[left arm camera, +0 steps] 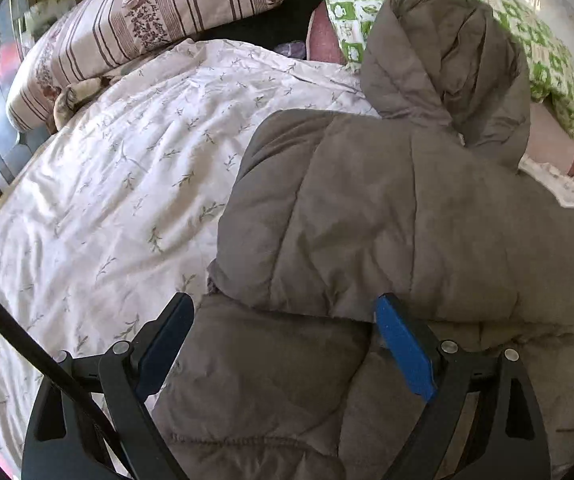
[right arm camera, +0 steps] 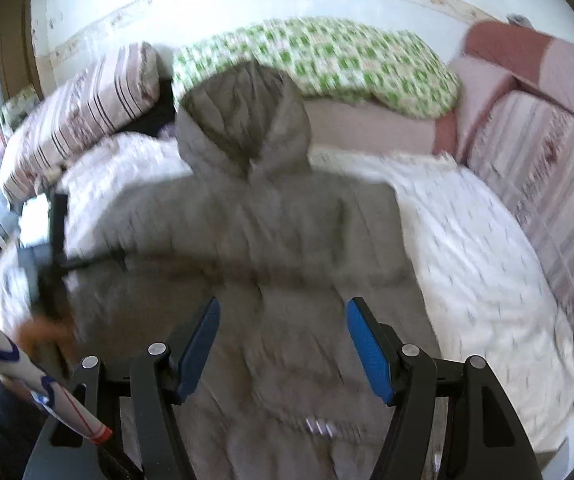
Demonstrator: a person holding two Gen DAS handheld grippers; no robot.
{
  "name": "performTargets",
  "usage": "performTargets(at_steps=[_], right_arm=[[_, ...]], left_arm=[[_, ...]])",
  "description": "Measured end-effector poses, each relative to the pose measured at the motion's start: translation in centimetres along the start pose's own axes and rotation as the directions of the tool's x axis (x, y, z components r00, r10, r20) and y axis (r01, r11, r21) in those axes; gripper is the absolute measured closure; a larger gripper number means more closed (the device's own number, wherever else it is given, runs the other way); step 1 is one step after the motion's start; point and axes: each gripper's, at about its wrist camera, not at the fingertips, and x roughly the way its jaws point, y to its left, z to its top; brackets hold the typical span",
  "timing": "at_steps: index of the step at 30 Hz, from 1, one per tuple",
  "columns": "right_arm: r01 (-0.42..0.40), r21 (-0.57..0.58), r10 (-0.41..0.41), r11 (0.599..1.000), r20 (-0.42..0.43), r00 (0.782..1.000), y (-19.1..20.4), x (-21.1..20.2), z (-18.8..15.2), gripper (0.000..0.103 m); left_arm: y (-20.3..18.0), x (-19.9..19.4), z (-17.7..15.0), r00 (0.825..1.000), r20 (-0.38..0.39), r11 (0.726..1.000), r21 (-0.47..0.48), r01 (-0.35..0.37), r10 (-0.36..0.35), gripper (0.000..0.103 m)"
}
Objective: Fold large clothes
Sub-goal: 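Move the right tool to the jacket hood and close on it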
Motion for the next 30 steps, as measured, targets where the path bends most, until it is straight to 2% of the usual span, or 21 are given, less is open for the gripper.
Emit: performTargets(at_steps=[6, 10, 15, 20, 24, 30], right_arm=[[-0.077, 0.037, 0.073, 0.996, 0.087, 0.994, 2.7, 1.4, 11.5, 0.033], [-0.114, 0.119, 0.108, 0.986, 0.062, 0.992, 3.6, 5.6, 18.4, 0.033], [-0.071, 0.178, 0.061, 0.982, 0.063, 0.996, 4.4, 11.0, 24.8, 0.033], [-0.033, 0.212, 0.021, 0.977, 0.059, 0.998, 4.9, 16.7, 29.4, 0.033], [0.0, 0.196, -0.013, 0.981, 0.062, 0.998, 5.5, 20.7, 31.9, 0.033], [0.023, 0.187, -0.034, 0.982, 0.058, 0.998, 6.3, 25.3, 34.6, 0.044]], left_arm=[[-0.9, -2.3, 0.3, 0.993, 0.105, 0.998, 0.056, 0.04, -0.045, 0.011], [-1.7, -2.7, 0.5, 0.988, 0.144, 0.996, 0.075, 0.053, -0.063, 0.011], [-2.4, -3.0, 0.9, 0.981, 0.186, 0.995, 0.088, 0.037, -0.053, 0.011], [-1.2, -2.7, 1.7, 0.979, 0.194, 0.998, 0.044, 0.052, -0.06, 0.011], [-0.3, -2.1, 2.0, 0.981, 0.19, 0.999, 0.003, 0.04, -0.04, 0.011], [-0.1, -0.7, 2.0, 0.986, 0.165, 1.0, -0.003, 0.024, -0.023, 0.011]])
